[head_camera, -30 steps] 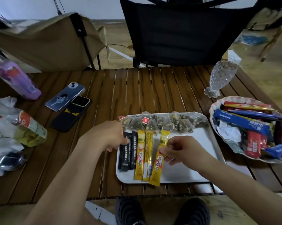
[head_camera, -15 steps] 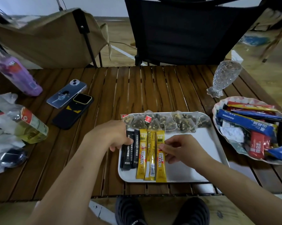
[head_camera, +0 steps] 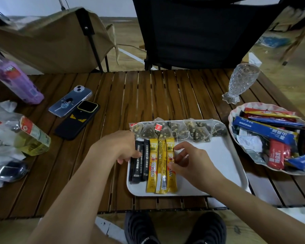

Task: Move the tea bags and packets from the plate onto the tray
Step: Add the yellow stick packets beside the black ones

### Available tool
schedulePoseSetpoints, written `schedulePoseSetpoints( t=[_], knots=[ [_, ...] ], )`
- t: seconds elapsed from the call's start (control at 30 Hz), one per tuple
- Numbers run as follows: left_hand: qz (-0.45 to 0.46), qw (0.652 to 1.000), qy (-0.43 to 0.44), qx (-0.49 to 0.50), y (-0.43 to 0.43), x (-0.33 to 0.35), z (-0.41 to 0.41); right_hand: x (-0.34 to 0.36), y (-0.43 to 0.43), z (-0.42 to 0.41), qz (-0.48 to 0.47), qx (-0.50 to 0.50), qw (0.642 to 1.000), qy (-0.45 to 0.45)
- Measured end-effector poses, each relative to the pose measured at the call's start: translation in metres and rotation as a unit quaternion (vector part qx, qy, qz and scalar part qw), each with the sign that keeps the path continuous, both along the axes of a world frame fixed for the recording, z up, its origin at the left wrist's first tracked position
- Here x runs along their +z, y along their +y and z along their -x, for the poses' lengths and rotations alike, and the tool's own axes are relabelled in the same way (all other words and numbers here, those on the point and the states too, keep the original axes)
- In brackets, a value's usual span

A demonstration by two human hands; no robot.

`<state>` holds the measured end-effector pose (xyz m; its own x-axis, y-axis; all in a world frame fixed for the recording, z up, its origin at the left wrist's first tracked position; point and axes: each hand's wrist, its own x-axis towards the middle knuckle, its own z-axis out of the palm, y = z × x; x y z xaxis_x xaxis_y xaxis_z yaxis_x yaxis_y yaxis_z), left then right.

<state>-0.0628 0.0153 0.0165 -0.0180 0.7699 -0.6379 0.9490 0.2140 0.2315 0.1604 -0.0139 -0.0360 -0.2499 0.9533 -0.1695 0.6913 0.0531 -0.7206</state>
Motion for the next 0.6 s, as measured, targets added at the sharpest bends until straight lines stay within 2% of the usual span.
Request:
schedulePoseSetpoints(
  t=[0.33, 0.47, 0.6],
  knots=[
    [-0.021, 0.999, 0.022, -0.012, -0.001, 0.001, -0.001, 0.006, -0.001, -0.007, -0.044, 0.035, 0.997, -0.052],
    [-0.098, 0.995, 0.029, -0.015, -0.004, 0.005, -0.004, 0.019, 0.005, -0.023, -0.076, 0.05, 0.992, -0.091],
    [-0.195, 0.979, 0.043, -0.048, -0.002, 0.001, -0.019, 0.046, 0.02, -0.054, -0.093, 0.009, 0.986, -0.137]
  ],
)
